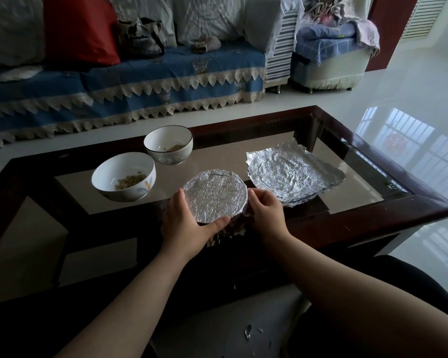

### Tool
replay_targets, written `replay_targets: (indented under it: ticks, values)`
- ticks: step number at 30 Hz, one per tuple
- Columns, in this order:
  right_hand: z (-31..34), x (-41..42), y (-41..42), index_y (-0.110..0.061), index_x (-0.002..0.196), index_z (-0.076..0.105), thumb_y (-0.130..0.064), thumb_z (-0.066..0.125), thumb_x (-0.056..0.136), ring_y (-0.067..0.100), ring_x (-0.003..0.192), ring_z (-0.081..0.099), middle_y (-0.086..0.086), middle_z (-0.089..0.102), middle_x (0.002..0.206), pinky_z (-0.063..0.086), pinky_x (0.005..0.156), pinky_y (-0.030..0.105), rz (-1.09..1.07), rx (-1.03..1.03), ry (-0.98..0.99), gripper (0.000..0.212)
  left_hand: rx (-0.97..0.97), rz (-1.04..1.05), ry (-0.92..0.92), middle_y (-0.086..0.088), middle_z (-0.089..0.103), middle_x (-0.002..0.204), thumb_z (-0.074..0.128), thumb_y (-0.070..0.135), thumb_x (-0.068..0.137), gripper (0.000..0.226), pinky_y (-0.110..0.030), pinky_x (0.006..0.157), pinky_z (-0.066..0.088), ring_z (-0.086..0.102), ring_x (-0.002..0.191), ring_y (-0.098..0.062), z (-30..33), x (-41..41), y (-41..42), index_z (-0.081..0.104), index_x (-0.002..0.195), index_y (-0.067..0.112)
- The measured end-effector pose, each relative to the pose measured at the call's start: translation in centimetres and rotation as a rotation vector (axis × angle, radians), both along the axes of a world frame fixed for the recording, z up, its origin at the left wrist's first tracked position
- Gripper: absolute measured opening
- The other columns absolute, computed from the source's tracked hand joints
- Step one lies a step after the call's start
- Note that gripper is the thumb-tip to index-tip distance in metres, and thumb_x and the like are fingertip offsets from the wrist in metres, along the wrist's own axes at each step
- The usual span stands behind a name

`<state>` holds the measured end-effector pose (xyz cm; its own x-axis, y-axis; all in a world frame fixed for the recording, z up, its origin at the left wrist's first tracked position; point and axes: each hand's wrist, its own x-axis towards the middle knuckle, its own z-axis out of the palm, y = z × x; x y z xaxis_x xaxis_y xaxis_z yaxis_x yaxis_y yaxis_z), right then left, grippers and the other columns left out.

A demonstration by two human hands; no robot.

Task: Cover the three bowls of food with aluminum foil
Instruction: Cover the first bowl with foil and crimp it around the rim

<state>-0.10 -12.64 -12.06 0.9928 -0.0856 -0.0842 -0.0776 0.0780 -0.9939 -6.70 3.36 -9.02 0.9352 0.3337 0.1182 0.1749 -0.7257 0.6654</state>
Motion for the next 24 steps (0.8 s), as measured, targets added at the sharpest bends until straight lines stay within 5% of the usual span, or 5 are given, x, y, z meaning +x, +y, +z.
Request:
replay_targets:
  ticks: [6, 11, 17, 22, 24]
  values:
    - [0.5, -0.3, 0.3, -0.015, 0.081, 0.067, -0.021, 0.062, 0.091, 0.01, 0.063, 0.061, 0.002, 0.067, 0.072, 0.051, 0.063, 0.028, -0.042, 0.06, 0.058, 0.013, 0.039, -0.003, 0.019, -0.01, 0.015, 0.157, 0.075, 0.064, 0.06, 0.126, -0.039, 0.114, 0.019, 0.016, 0.143, -0.027, 0.2, -0.1, -0.1, 0.009, 0.151, 0.009]
    - [0.6, 0.2, 0.1, -0.015, 0.089, 0.071, -0.025, 0.061, 0.091, 0.017, 0.072, 0.065, 0.002, 0.07, 0.077, 0.055, 0.074, 0.038, -0.086, -0.25, -0.043, 0.014, 0.05, 0.002, 0.05, -0.01, 0.01, 0.158, 0.074, 0.065, 0.061, 0.126, -0.04, 0.115, 0.017, 0.013, 0.144, -0.027, 0.3, -0.1, -0.1, 0.005, 0.152, 0.01]
    - [1.0, -1.9, -0.4, -0.014, 0.106, 0.071, -0.031, 0.045, 0.099, 0.013, 0.088, 0.061, 0.002, 0.07, 0.092, 0.045, 0.079, 0.03, -0.002, -0.446, -0.185, 0.032, 0.056, 0.02, 0.025, -0.012, 0.012, 0.157, 0.073, 0.065, 0.061, 0.126, -0.042, 0.114, 0.018, 0.013, 0.143, -0.029, 0.1, -0.2, -0.5, 0.006, 0.152, 0.009]
    - [1.6, -2.0, -0.7, -0.021, 0.108, 0.067, -0.033, 0.044, 0.1, 0.008, 0.081, 0.062, -0.004, 0.066, 0.085, 0.048, 0.076, 0.029, 0.129, -0.225, -0.127, 0.027, 0.045, 0.052, -0.012, -0.014, 0.015, 0.156, 0.073, 0.066, 0.06, 0.126, -0.044, 0.114, 0.019, 0.014, 0.143, -0.031, -0.1, -0.3, -1.0, 0.008, 0.151, 0.006]
    - [1.6, -2.1, -0.5, -0.02, 0.122, 0.058, -0.034, 0.045, 0.099, 0.007, 0.091, 0.064, -0.003, 0.066, 0.097, 0.049, 0.081, 0.027, 0.175, -0.116, -0.068, 0.03, 0.018, 0.057, -0.008, -0.012, 0.016, 0.156, 0.069, 0.071, 0.058, 0.129, -0.046, 0.115, 0.019, 0.015, 0.143, -0.032, -0.1, -0.5, -1.2, 0.007, 0.151, 0.009]
